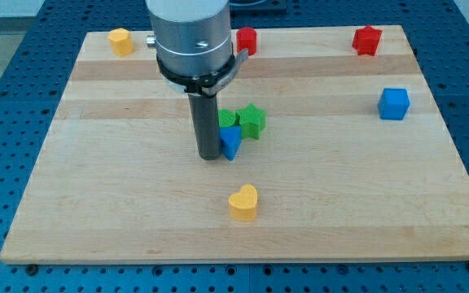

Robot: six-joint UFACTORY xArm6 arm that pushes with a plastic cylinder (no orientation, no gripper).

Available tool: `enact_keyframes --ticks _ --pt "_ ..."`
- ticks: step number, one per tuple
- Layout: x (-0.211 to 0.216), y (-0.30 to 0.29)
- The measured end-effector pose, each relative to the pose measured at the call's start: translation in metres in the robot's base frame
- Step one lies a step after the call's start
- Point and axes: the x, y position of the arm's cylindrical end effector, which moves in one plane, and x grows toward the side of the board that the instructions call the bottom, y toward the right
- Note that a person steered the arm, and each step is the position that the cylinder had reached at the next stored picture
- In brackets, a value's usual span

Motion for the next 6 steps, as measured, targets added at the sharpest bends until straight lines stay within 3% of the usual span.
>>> enact_keyframes --ticks 5,6 --pt "-0.001 0.013" --pt "0.002 -0.031"
